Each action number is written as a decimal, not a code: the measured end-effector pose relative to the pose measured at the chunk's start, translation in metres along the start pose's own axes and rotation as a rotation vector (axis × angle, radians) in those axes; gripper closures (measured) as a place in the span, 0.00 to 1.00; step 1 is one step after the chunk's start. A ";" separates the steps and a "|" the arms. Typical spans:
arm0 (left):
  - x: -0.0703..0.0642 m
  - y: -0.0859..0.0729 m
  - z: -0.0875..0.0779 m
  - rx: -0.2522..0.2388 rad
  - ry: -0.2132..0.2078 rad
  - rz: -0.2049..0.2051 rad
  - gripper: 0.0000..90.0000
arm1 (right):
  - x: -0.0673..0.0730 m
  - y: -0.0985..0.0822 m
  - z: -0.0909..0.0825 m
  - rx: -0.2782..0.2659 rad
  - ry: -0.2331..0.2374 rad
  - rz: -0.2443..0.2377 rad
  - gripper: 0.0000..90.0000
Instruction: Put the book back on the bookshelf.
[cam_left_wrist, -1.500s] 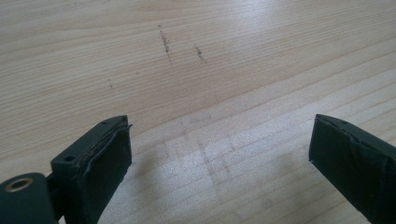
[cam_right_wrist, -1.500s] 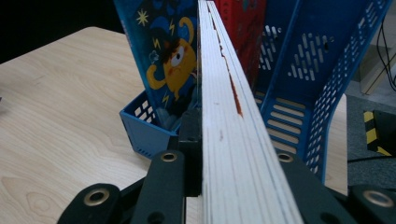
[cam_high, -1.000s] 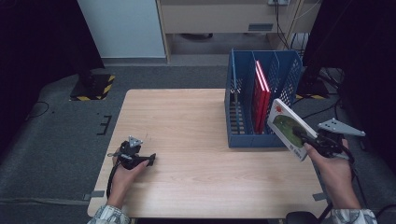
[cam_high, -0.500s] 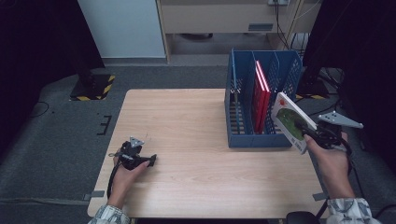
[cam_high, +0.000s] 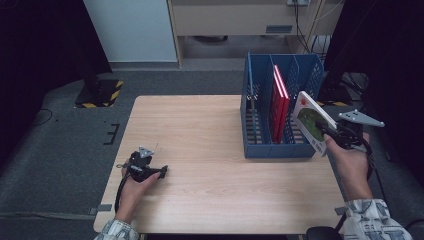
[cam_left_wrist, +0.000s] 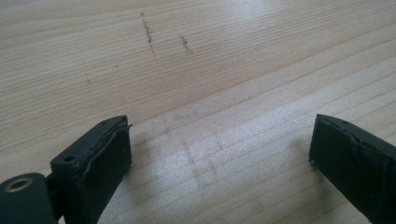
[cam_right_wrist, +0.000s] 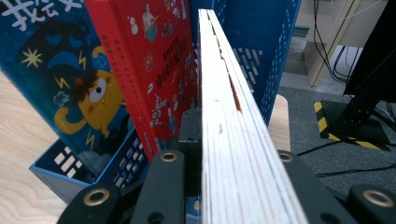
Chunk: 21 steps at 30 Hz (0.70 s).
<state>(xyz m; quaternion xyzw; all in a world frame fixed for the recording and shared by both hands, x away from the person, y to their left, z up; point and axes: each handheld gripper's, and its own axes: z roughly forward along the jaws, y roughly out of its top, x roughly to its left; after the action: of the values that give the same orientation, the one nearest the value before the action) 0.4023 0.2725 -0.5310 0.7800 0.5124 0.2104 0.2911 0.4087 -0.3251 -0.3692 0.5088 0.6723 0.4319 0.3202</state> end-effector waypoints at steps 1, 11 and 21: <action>0.000 0.000 0.000 0.000 0.000 0.000 0.06 | 0.000 0.000 0.000 -0.001 0.002 0.004 0.84; 0.000 0.000 0.000 0.000 0.001 -0.011 0.05 | -0.005 0.006 0.001 -0.011 -0.019 0.012 0.84; 0.000 -0.001 0.001 0.001 -0.003 -0.013 0.04 | -0.008 0.015 0.012 -0.008 -0.049 0.024 0.84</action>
<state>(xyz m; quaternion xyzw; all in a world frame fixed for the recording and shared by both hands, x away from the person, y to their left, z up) 0.4022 0.2721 -0.5319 0.7771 0.5173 0.2069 0.2929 0.4281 -0.3283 -0.3608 0.5260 0.6564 0.4259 0.3332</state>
